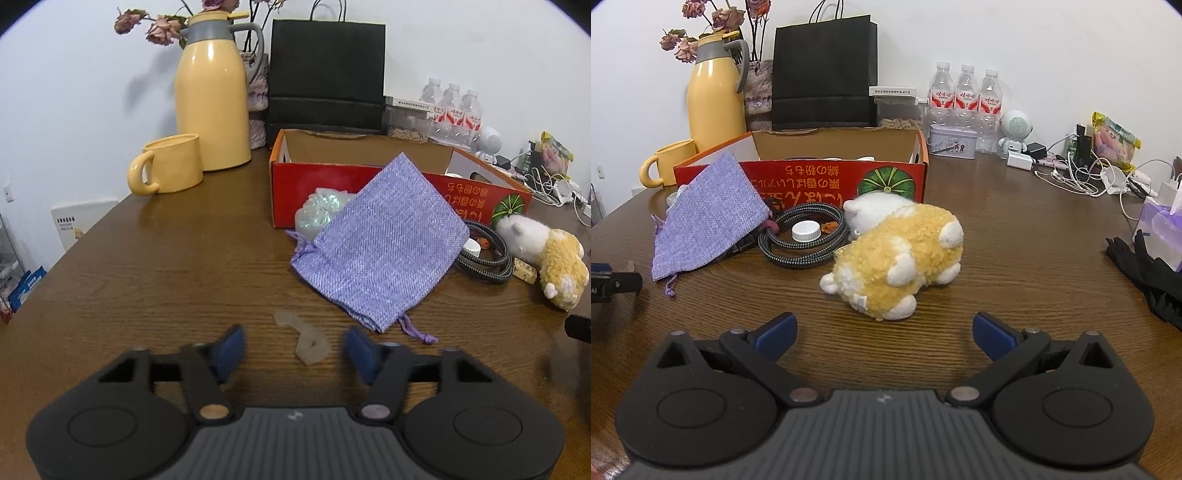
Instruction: Organize objects
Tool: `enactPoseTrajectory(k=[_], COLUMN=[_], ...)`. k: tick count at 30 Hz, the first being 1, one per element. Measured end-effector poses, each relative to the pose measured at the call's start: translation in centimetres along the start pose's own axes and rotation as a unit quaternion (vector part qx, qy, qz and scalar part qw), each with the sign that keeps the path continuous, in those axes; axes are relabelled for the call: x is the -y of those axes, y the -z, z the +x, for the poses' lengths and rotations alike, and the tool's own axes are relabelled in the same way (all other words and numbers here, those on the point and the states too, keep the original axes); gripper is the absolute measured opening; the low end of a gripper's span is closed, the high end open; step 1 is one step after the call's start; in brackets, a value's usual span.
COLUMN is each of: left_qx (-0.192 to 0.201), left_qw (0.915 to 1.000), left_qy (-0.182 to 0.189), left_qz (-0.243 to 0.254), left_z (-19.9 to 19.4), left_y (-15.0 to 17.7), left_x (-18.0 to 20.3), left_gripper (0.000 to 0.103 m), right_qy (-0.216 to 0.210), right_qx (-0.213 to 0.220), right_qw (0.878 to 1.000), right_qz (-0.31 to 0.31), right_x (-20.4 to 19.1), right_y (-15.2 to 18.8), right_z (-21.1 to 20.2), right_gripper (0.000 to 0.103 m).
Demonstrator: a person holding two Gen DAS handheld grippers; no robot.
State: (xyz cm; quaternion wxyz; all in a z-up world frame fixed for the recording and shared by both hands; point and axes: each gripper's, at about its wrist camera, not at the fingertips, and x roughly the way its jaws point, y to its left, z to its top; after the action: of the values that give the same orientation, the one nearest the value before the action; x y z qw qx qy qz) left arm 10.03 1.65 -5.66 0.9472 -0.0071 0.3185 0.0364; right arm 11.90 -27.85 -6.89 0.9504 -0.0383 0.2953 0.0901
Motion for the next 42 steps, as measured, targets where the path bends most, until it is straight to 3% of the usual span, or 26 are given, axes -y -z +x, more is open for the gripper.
enactPoseTrajectory(k=[1, 4, 15, 24, 28, 30, 42], left_qx=[0.002, 0.003, 0.044, 0.05, 0.049, 0.048, 0.055], left_qw=[1.0, 0.9997, 0.9985, 0.9982, 0.9983, 0.9982, 0.9979], left_qy=[0.005, 0.021, 0.015, 0.024, 0.025, 0.026, 0.027], left_qz=[-0.001, -0.014, -0.027, -0.023, -0.022, -0.023, -0.022], left_z=[0.0, -0.3, -2.5, -2.2, -2.0, -2.0, -2.1], left_y=[-0.1, -0.1, -1.1, -2.2, -2.3, -2.3, -2.9], left_x=[0.0, -0.3, -0.7, 0.0, 0.3, 0.3, 0.4], left_gripper=[0.008, 0.006, 0.006, 0.006, 0.006, 0.006, 0.006], right_qy=[0.0, 0.001, 0.014, 0.056, 0.041, 0.039, 0.033], right_qx=[0.0, -0.001, 0.018, -0.023, -0.03, -0.022, 0.031], right_qw=[1.0, 1.0, 0.999, 0.996, 0.995, 0.994, 0.993], right_qz=[0.0, -0.001, 0.029, 0.061, 0.088, 0.099, 0.112], right_x=[-0.1, -0.1, 0.4, 0.7, 1.8, 2.3, 3.7], right_y=[0.0, 0.0, -2.5, -4.3, -3.7, -3.6, -3.5], right_z=[0.0, 0.1, 1.3, 5.4, 5.9, 5.5, 3.1], right_gripper=[0.103, 0.103, 0.103, 0.103, 0.076, 0.051, 0.048])
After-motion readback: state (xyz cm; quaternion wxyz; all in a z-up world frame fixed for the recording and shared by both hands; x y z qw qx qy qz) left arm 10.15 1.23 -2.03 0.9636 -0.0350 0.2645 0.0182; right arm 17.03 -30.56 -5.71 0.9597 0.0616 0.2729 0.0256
